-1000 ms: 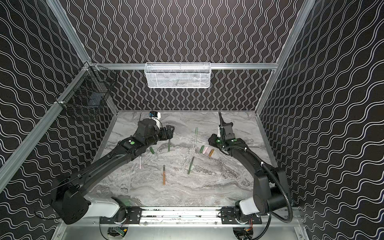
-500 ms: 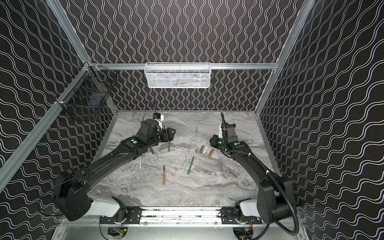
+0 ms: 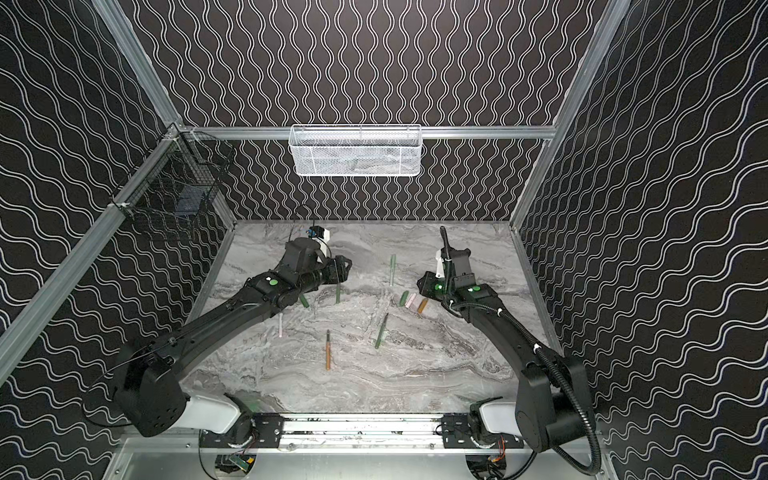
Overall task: Insert the pens into the pen caps
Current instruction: 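Move the left gripper down over the orange fountain pen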
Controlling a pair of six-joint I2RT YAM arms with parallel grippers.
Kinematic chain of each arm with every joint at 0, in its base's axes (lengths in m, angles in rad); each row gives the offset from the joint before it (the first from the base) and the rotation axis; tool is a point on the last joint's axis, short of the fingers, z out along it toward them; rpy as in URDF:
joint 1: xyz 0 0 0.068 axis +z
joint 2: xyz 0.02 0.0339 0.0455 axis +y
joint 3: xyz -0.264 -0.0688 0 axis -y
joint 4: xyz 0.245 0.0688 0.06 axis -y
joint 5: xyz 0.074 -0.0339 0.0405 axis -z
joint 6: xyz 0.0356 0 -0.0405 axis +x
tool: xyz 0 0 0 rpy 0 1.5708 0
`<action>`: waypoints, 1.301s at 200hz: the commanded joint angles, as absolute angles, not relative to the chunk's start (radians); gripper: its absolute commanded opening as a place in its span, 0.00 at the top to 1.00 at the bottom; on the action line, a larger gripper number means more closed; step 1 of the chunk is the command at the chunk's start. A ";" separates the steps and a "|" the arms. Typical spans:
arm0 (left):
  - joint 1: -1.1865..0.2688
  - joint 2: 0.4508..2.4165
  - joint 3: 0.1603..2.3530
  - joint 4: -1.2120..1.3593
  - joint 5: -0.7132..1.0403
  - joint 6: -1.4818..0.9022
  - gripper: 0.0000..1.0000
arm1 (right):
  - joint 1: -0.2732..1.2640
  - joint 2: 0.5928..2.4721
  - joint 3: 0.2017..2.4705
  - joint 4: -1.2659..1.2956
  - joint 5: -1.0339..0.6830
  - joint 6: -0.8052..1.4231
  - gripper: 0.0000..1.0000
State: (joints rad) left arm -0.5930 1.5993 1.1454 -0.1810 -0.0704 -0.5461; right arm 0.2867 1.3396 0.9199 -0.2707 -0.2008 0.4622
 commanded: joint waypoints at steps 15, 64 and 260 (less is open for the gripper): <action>-0.592 1.634 1.167 -0.178 -0.055 -0.549 0.36 | 0.290 1.337 0.908 -0.280 -0.163 0.453 0.71; -0.592 1.665 1.191 -0.224 -0.068 -0.563 0.38 | 0.291 1.344 0.865 -0.271 -0.155 0.461 0.71; -0.861 1.564 0.800 -0.611 -0.118 -0.774 0.53 | 0.295 1.203 0.747 -0.186 -0.103 0.446 0.65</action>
State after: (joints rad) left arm -0.8429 1.5097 0.7982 -0.6693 -0.1219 -0.7376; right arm 0.2920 1.2190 0.7540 -0.2188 -0.1032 0.4362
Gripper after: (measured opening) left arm 0.463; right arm 0.346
